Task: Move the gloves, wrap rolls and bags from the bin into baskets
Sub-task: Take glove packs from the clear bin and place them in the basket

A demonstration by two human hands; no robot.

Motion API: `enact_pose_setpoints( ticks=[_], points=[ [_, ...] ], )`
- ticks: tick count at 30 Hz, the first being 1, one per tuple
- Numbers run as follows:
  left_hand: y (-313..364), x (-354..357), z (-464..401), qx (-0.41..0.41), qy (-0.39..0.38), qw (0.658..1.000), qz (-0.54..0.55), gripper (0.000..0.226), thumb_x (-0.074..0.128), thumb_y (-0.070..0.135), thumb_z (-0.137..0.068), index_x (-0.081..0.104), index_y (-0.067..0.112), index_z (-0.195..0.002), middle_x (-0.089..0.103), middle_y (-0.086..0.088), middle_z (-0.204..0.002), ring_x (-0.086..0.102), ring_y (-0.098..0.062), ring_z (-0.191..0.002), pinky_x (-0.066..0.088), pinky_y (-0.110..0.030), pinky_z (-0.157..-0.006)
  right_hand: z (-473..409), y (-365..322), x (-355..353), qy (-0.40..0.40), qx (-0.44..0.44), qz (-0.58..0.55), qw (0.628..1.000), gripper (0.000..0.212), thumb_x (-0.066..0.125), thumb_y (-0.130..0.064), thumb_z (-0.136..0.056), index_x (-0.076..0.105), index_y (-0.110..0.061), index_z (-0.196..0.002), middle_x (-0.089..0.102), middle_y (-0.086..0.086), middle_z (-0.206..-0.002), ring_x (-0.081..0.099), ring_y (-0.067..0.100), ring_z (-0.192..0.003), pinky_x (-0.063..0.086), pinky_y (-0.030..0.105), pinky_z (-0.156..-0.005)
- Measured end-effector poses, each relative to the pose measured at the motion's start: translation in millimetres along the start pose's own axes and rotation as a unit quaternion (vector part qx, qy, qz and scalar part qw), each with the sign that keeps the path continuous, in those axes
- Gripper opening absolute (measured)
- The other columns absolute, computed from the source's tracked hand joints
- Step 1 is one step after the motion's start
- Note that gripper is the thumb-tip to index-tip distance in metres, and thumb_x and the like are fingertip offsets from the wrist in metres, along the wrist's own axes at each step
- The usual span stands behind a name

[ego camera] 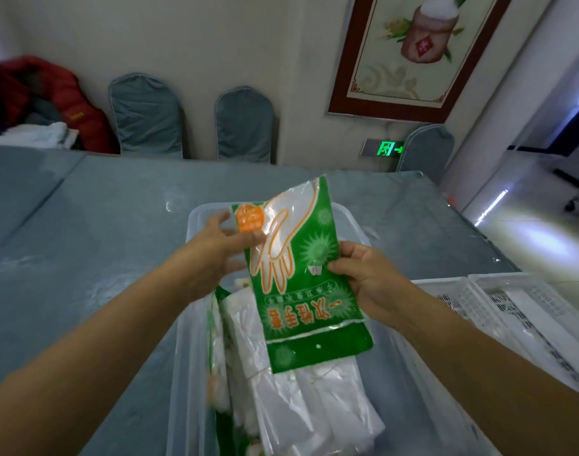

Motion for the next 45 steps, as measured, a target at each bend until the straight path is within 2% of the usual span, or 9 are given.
enact_pose_setpoints(
  ticks=[3,7,9,12,19,27,33,40,45],
  points=[
    [-7,13,12,-0.063,-0.081,0.994,0.046,0.047,0.069,0.017,-0.068,0.057,0.002,-0.111,0.074,-0.012,-0.091,0.072,-0.021,-0.077,0.059,-0.032,-0.063,-7,0,13,-0.002,-0.008,-0.065,0.998,0.023,0.044,0.008,-0.087,0.062,-0.002,-0.098,0.074,0.01,-0.077,0.071,0.021,-0.069,0.058,0.031,-0.058],
    [18,-10,10,0.034,0.046,0.998,-0.023,0.006,0.064,0.005,-0.08,0.064,0.01,-0.084,0.075,-0.003,-0.069,0.071,-0.017,-0.064,0.06,-0.028,-0.06,-22,12,20,0.067,-0.04,0.034,0.996,0.016,0.053,-0.001,-0.089,0.063,-0.013,-0.091,0.072,0.003,-0.077,0.067,0.014,-0.067,0.054,0.026,-0.056],
    [48,-35,10,0.112,0.128,0.985,-0.014,0.009,0.064,0.004,-0.082,0.065,0.013,-0.079,0.073,0.002,-0.063,0.069,-0.012,-0.059,0.059,-0.026,-0.058,-27,30,22,0.111,-0.029,0.105,0.988,0.012,0.059,-0.003,-0.086,0.061,-0.015,-0.088,0.067,0.006,-0.08,0.065,0.012,-0.062,0.052,0.022,-0.054],
    [80,-68,15,0.179,0.18,0.967,-0.015,0.011,0.064,0.006,-0.083,0.066,0.017,-0.084,0.074,0.007,-0.069,0.07,-0.011,-0.067,0.058,-0.025,-0.063,-30,72,46,0.048,0.017,0.207,0.977,0.015,0.061,-0.005,-0.084,0.06,-0.018,-0.078,0.066,0.006,-0.075,0.063,0.013,-0.059,0.049,0.02,-0.051],
    [66,-113,30,0.148,0.219,0.964,0.032,0.014,0.067,0.009,-0.08,0.063,0.016,-0.091,0.076,0.001,-0.077,0.073,-0.019,-0.073,0.058,-0.029,-0.055,-39,139,108,-0.029,0.032,0.458,0.888,0.025,0.059,-0.04,-0.085,0.047,-0.028,-0.066,0.055,-0.007,-0.067,0.053,0.011,-0.065,0.038,0.024,-0.057],
    [52,-129,35,0.126,0.228,0.965,0.031,0.011,0.068,0.009,-0.08,0.063,0.015,-0.088,0.076,-0.003,-0.075,0.073,-0.023,-0.071,0.058,-0.033,-0.053,-47,151,97,0.006,0.09,0.43,0.898,0.025,0.058,-0.019,-0.086,0.05,-0.021,-0.063,0.057,0.001,-0.073,0.057,0.018,-0.072,0.046,0.028,-0.067],
    [61,-130,35,0.136,0.214,0.967,0.024,0.01,0.068,0.011,-0.081,0.064,0.016,-0.089,0.076,-0.003,-0.077,0.073,-0.022,-0.071,0.058,-0.033,-0.054,-41,108,52,0.033,0.133,0.122,0.983,0.015,0.056,-0.001,-0.085,0.051,-0.009,-0.074,0.064,0.006,-0.059,0.062,0.015,-0.049,0.047,0.021,-0.046],
    [59,-83,18,0.108,0.158,0.981,0.014,0.004,0.064,0.012,-0.084,0.062,0.015,-0.084,0.075,-0.003,-0.066,0.071,-0.018,-0.058,0.054,-0.028,-0.045,-18,1,-17,0.156,-0.023,0.141,0.977,0.022,0.053,0.002,-0.085,0.05,-0.012,-0.069,0.06,-0.002,-0.047,0.057,0.009,-0.041,0.045,0.019,-0.039],
    [38,-34,3,0.05,0.112,0.992,-0.023,0.003,0.06,0.016,-0.088,0.062,0.013,-0.089,0.075,-0.004,-0.069,0.072,-0.018,-0.061,0.055,-0.03,-0.054,11,-60,-37,0.237,-0.138,0.027,0.961,0.018,0.051,0.002,-0.083,0.053,-0.013,-0.074,0.063,0.001,-0.05,0.058,0.009,-0.04,0.047,0.018,-0.038]
  ],
)
Point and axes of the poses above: each hand's wrist, its own z-axis away from the middle knuckle, its own x-axis out of the palm, y = z × x, the point moved 6 cm from there along -z, towards the middle knuckle
